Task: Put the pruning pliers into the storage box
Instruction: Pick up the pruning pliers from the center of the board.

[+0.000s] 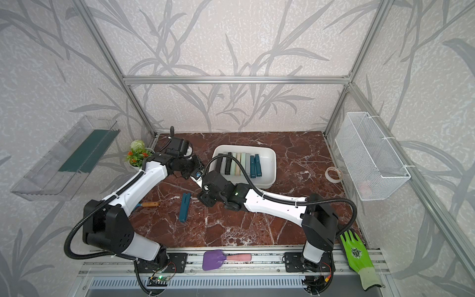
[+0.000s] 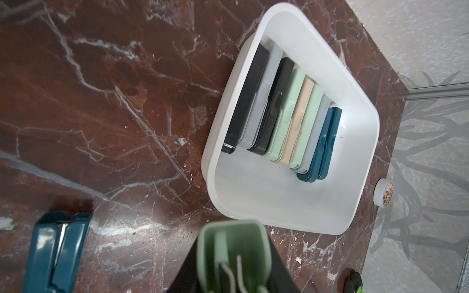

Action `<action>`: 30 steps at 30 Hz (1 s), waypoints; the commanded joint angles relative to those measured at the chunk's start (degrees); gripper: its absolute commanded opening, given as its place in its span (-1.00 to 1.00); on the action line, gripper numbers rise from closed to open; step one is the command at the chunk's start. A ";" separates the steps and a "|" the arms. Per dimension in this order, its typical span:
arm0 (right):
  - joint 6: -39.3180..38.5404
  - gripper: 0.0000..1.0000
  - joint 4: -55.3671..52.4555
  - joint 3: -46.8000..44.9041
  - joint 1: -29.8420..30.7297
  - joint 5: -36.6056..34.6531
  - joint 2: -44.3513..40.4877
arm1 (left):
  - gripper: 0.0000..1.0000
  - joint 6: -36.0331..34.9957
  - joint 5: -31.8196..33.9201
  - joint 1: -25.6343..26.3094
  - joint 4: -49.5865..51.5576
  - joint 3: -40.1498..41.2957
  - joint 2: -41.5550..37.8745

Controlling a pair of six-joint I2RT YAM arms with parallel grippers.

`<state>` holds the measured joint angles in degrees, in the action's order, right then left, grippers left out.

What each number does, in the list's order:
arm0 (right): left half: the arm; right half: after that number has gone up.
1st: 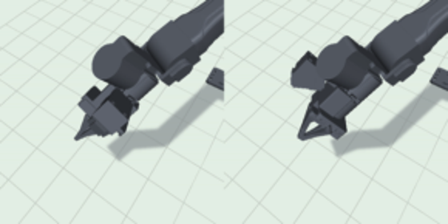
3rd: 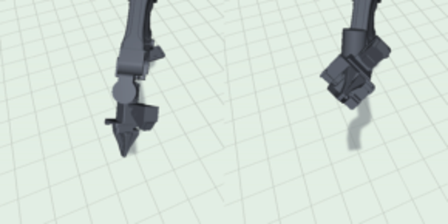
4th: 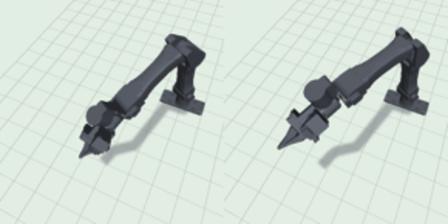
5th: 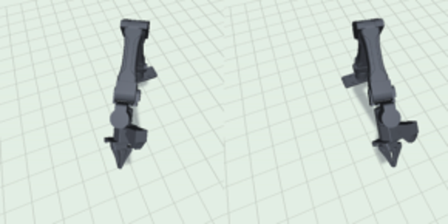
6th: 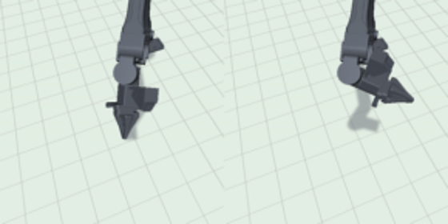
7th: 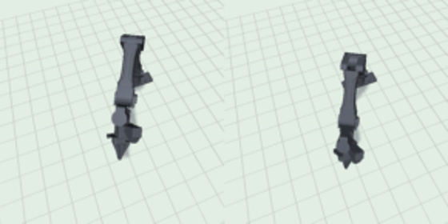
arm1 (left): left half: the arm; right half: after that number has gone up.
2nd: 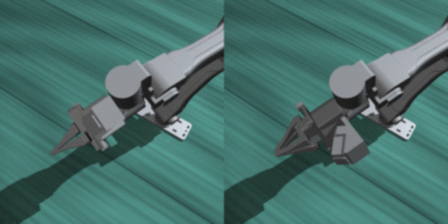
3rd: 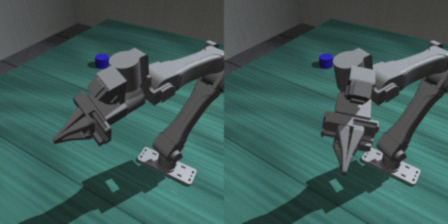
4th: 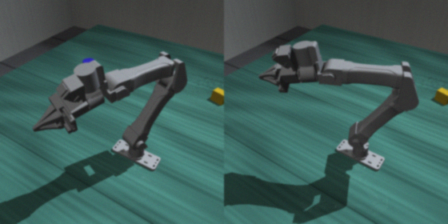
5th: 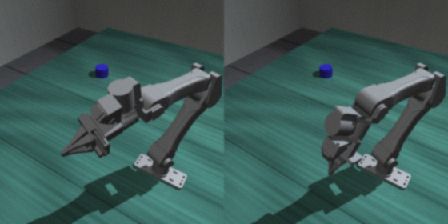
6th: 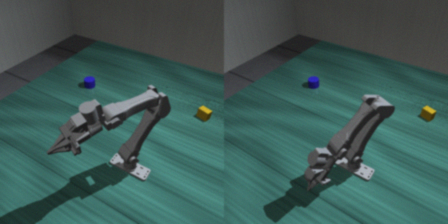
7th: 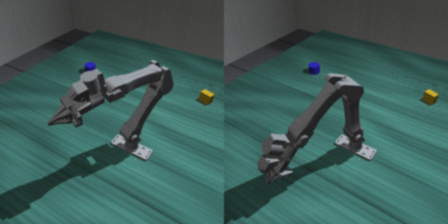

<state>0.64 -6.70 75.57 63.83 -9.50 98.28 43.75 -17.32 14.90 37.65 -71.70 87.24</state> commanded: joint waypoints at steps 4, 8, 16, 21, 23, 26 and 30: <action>-8.48 0.35 8.26 1.03 0.95 -13.01 5.49 | -1.00 4.47 1.67 1.01 4.84 -4.23 -0.23; -9.75 0.24 11.90 -0.44 0.95 -16.28 6.38 | -1.00 4.86 1.64 1.01 5.79 -4.98 -0.89; -9.81 0.05 17.58 -2.74 0.80 -21.26 7.45 | -1.00 5.83 -1.40 0.93 4.61 -3.90 -1.30; -9.73 0.02 19.66 -4.53 0.57 -22.15 7.35 | -1.00 5.65 -3.06 0.68 4.86 -5.02 -0.87; -9.52 0.00 20.04 -5.14 0.25 -22.43 7.28 | -1.00 5.66 -3.67 0.49 4.82 -5.39 -0.76; -9.68 -0.08 20.89 -5.79 -0.11 -23.02 6.80 | -1.00 5.58 -4.05 0.32 4.89 -5.77 -0.76; -9.75 -0.32 21.41 -6.22 -0.53 -23.10 6.30 | -1.00 5.68 -4.56 0.23 4.85 -5.60 -0.76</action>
<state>-8.60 12.43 69.89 64.07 -31.38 104.99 50.19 -20.29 15.03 41.47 -75.44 87.44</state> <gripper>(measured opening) 0.362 0.288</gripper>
